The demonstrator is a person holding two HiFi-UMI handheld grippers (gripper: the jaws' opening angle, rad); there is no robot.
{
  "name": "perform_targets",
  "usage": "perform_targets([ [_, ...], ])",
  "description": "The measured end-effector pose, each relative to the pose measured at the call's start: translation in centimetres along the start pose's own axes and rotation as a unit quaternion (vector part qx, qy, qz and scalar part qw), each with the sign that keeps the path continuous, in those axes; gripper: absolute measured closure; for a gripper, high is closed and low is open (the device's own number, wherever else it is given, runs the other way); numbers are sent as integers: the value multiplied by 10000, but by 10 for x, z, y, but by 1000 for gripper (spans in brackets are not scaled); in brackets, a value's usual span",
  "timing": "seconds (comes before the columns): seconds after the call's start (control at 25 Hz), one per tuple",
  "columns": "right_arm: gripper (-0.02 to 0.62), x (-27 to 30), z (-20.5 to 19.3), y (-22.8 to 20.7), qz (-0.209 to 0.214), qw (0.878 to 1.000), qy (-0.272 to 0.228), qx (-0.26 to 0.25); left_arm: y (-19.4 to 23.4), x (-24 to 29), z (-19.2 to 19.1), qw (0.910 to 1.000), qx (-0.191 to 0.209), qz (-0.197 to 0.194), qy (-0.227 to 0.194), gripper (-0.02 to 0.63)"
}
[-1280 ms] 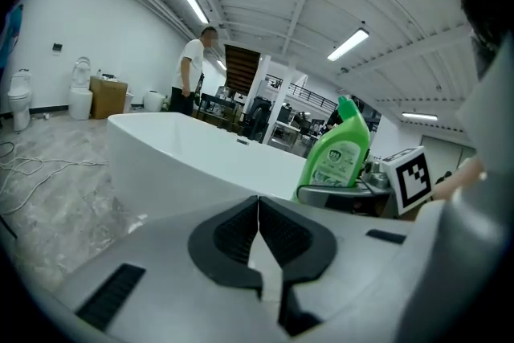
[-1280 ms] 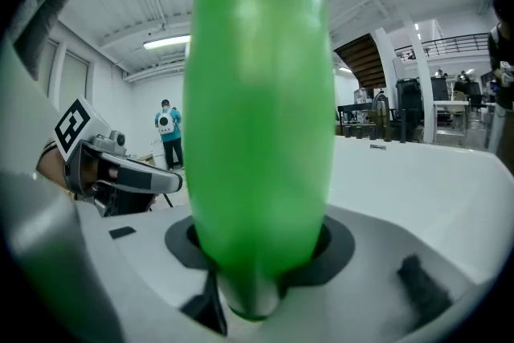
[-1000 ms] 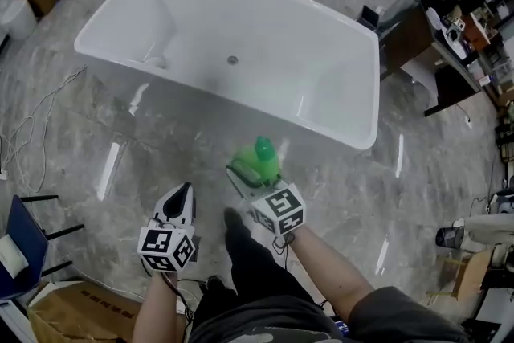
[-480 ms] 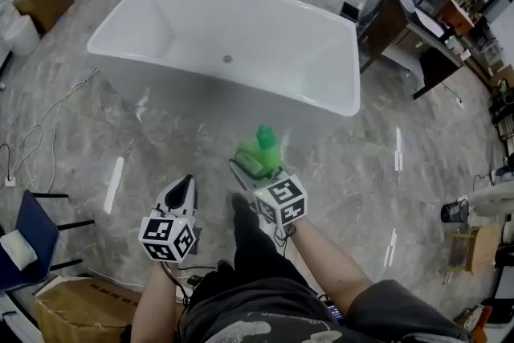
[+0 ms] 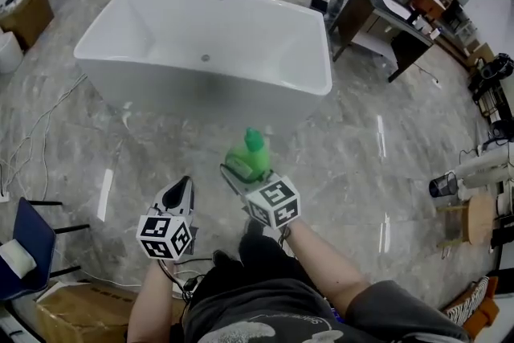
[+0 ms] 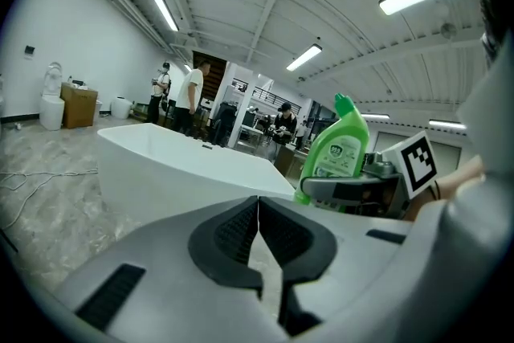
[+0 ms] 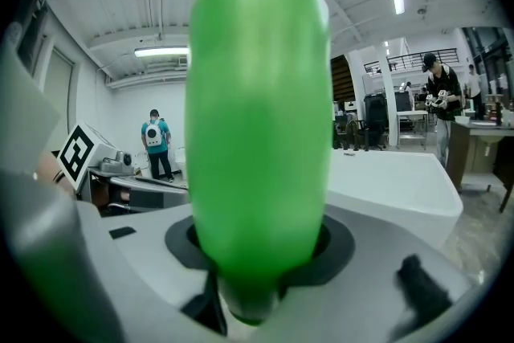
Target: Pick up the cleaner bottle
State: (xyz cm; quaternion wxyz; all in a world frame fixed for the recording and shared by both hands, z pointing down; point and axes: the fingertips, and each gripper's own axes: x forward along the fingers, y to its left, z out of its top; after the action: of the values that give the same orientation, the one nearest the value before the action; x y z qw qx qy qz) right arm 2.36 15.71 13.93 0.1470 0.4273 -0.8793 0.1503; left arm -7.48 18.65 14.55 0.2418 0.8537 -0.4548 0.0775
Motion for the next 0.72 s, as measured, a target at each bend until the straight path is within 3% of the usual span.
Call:
perform_targets([
  [0.36,402,-45,-7,8,121,9999,7,4,-34,-7,-1,9999,165,31,4,591],
  [0.72,403,-106,-13,9,191,9996,-190,-40,-95,-24,-6,9992,331,77,-189,591],
])
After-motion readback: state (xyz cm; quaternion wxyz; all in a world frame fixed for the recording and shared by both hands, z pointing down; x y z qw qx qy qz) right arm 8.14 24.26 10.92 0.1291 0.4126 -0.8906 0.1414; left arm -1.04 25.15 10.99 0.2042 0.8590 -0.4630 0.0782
